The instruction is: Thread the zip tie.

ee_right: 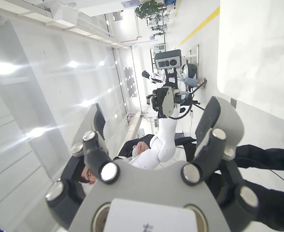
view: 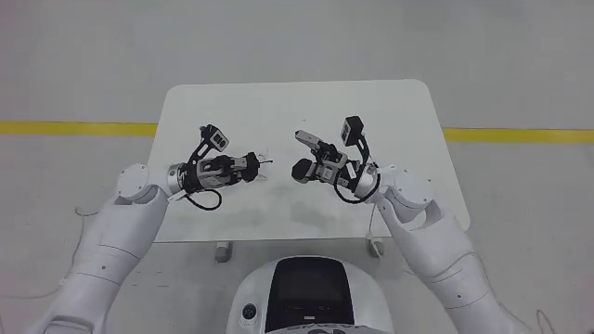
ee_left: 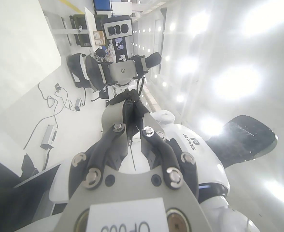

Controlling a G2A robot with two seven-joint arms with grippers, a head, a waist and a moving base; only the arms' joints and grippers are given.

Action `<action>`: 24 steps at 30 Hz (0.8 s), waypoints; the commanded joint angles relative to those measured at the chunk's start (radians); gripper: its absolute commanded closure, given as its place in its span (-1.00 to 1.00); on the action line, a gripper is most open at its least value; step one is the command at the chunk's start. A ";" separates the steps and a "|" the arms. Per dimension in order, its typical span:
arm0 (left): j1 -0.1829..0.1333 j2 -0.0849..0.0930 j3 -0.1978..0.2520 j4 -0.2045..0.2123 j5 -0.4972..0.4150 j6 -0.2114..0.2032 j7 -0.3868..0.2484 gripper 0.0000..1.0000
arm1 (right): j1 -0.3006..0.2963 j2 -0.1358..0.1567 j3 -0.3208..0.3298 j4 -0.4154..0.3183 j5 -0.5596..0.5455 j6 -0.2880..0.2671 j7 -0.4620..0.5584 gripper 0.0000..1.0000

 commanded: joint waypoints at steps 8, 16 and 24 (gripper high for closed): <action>0.000 0.000 0.000 0.000 0.000 0.000 0.000 1.00 | 0.000 0.000 0.000 0.000 0.000 0.000 0.000 -1.00; 0.000 0.000 0.000 0.000 0.000 0.000 0.000 1.00 | 0.000 0.000 0.000 0.000 0.000 0.000 0.000 -1.00; 0.000 0.000 0.000 0.000 0.000 0.000 0.000 1.00 | 0.007 -0.001 -0.013 0.036 0.065 -0.009 0.062 -1.00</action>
